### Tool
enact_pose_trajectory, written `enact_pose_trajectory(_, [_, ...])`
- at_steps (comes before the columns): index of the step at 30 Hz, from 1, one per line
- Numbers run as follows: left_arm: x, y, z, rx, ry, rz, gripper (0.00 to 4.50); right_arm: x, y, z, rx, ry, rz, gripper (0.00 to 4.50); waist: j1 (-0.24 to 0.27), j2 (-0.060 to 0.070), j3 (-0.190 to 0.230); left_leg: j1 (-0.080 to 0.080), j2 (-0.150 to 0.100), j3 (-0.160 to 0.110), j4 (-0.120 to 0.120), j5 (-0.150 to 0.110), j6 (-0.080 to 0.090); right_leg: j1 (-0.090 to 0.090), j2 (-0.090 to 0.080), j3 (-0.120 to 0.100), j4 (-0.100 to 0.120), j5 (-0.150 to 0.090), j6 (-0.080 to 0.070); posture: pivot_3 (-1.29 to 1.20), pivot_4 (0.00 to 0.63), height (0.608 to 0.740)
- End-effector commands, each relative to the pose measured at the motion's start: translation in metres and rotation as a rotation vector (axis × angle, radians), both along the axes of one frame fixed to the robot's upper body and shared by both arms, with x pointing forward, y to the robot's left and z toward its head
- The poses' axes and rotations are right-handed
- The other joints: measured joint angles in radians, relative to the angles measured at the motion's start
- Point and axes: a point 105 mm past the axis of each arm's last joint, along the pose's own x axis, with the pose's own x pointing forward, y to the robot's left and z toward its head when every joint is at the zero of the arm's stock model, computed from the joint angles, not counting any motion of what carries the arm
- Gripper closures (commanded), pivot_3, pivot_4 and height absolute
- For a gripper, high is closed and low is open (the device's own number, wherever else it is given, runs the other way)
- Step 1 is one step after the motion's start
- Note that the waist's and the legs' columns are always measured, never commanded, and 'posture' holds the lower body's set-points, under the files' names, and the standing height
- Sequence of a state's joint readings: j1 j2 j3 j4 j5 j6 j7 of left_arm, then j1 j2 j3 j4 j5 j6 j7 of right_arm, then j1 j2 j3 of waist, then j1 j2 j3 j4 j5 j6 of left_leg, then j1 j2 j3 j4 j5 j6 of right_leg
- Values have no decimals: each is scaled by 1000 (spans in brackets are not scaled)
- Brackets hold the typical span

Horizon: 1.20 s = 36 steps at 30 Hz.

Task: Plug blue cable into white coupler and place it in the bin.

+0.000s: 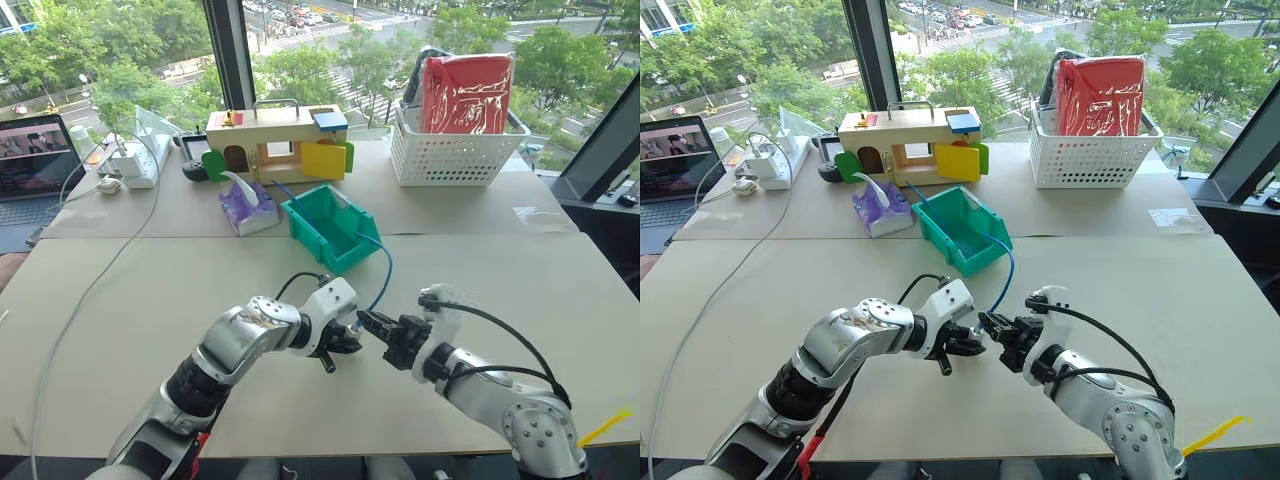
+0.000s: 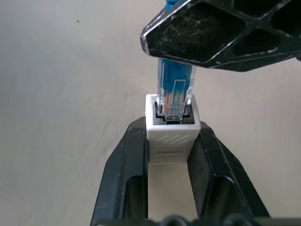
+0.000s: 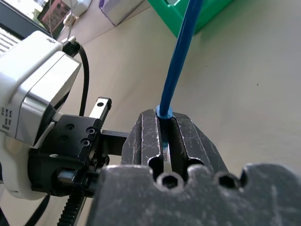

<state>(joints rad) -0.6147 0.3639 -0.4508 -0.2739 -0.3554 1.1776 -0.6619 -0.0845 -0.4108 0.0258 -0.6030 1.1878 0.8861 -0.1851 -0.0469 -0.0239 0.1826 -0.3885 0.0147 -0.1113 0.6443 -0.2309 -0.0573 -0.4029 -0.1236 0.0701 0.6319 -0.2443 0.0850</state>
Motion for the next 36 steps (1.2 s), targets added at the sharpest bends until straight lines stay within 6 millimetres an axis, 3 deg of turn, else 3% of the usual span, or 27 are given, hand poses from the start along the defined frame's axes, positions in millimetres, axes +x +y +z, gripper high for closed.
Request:
enact_pose_trajectory(1, [-7,-5,0,8,6,-46,3835,-10,12,-9,-66,27,71,4500,0,0,0,0,0,0,0,0,0,0,0,0,0,0,0,0,150,740])
enact_pose_trajectory(19, [-9,-7,-3,4,53,-27,3835,-7,5,-26,-84,94,-12,4500,0,0,-14,1,0,0,-1,0,0,0,0,0,-1,0,0,0,150,740])
enact_pose_trajectory(29, [-18,-20,-4,-38,137,-52,3835,-25,16,-31,-111,107,51,4500,4,0,-20,1,0,0,-1,-1,1,2,0,0,-2,0,0,0,150,740])
enact_pose_trajectory(36, [-22,-19,-3,-14,147,-108,3835,-35,18,-39,-99,153,73,4500,4,0,-20,9,0,0,-1,-3,4,11,0,0,-5,-2,1,0,150,740])
